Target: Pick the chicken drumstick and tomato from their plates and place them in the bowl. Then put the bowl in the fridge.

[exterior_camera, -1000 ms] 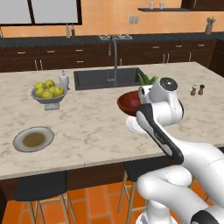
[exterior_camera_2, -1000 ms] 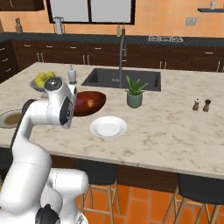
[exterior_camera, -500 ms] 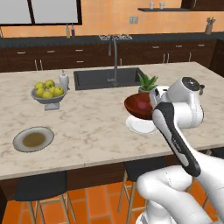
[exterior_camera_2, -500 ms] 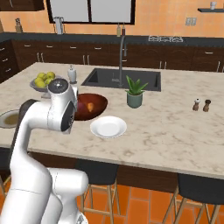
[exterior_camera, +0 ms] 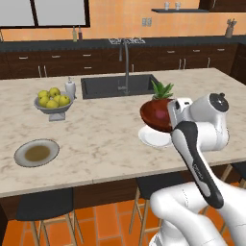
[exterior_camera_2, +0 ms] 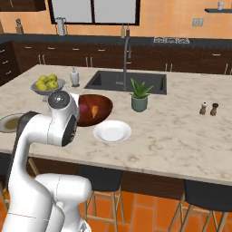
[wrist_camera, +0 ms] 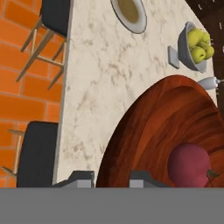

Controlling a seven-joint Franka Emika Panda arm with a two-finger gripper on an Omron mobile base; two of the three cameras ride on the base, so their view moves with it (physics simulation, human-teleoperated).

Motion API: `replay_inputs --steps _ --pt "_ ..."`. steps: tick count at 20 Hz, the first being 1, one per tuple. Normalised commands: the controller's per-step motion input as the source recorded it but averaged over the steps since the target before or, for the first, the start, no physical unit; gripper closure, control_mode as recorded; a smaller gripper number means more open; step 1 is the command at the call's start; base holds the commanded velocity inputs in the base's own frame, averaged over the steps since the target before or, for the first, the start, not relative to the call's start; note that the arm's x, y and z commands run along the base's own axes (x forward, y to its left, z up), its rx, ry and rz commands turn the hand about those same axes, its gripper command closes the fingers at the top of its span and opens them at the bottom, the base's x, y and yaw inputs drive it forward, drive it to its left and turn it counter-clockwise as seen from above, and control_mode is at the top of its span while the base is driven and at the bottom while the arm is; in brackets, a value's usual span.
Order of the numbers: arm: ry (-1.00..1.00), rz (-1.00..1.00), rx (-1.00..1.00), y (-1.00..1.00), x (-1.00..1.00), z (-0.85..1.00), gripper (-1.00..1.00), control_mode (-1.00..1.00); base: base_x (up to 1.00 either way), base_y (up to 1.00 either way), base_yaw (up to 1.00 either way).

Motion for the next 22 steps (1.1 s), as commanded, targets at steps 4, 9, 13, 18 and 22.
replay_inputs --steps 4,9,13,18,22 --pt "0.07 0.0 0.0 0.0 -0.22 0.52 1.0 -1.0 0.0 0.0 0.0" --pt "0.06 0.0 0.0 0.0 -0.23 0.41 1.0 -1.0 0.0 0.0 0.0" --pt "0.01 0.0 0.0 0.0 -0.32 0.22 1.0 -1.0 0.0 0.0 0.0" --pt "0.0 0.0 0.0 0.0 -0.29 0.08 1.0 1.0 -0.07 0.0 0.0" --pt "0.0 0.0 0.0 0.0 0.0 0.0 1.0 1.0 -0.85 -0.06 -0.01"
